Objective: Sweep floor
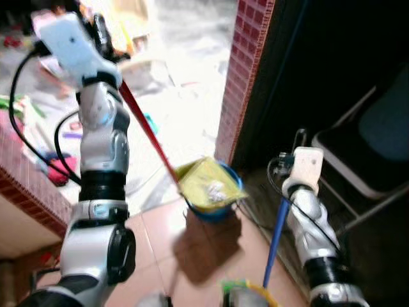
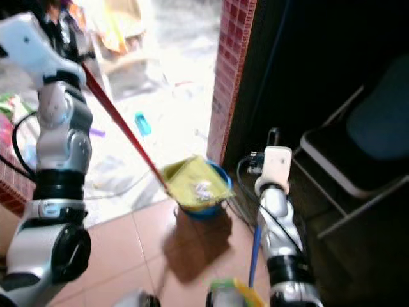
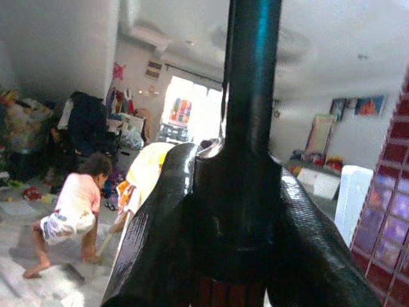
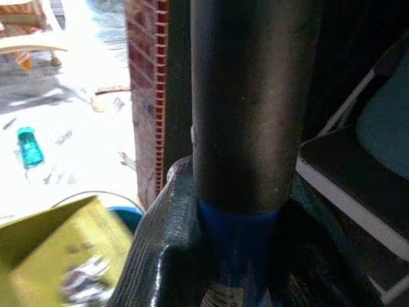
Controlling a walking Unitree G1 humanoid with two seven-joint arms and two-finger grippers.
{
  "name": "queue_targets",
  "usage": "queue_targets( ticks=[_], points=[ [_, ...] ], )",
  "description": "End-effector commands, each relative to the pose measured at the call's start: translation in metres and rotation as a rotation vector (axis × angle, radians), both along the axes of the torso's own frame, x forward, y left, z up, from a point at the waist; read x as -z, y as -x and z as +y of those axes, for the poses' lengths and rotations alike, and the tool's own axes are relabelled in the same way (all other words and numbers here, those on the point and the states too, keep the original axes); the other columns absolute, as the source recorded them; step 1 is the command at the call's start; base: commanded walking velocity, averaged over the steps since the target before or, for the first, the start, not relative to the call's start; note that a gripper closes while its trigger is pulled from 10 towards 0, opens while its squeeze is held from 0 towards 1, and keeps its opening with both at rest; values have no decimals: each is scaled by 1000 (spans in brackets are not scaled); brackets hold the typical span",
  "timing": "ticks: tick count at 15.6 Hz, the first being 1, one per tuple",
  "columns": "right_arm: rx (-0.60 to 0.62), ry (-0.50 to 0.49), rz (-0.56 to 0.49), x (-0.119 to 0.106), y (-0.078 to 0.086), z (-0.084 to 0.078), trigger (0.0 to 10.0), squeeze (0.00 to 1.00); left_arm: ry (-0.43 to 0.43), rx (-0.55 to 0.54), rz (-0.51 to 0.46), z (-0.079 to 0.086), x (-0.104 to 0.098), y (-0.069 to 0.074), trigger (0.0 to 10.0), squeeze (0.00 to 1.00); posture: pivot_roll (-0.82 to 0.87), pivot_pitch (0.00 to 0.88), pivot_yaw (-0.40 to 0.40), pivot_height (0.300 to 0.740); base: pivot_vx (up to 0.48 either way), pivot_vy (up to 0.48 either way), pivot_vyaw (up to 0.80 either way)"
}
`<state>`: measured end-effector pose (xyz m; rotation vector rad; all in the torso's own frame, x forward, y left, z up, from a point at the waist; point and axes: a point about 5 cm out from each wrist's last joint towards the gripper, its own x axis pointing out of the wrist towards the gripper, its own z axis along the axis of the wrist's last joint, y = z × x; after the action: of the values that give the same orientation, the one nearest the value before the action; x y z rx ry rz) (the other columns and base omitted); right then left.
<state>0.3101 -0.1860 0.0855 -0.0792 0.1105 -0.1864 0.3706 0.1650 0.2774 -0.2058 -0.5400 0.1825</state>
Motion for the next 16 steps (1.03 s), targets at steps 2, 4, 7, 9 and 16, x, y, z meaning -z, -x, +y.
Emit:
queue_targets(
  ticks=[2,4,7,9,16],
  points=[
    [18,0,-29,-7,-2,-6,10000,0,-48,5,-104,-11,-18,5,10000,0,-121,35,-2,740,0,0,0],
    [17,-1,-28,-7,-2,-6,10000,0,-62,19,-99,-15,-15,5,10000,0,-121,35,-2,740,0,0,0],
    [18,-2,-29,-7,-2,-6,10000,0,-130,32,-112,-25,-11,8,10000,0,-119,39,-4,740,0,0,0],
    [19,-1,-29,-7,-3,-6,10000,0,-190,31,-123,-33,-6,11,10000,0,-122,38,-6,740,0,0,0],
    [20,0,-28,-7,-4,-7,10000,0,-263,57,-140,-45,1,13,10000,0,-122,36,-7,740,0,0,0]
  ],
)
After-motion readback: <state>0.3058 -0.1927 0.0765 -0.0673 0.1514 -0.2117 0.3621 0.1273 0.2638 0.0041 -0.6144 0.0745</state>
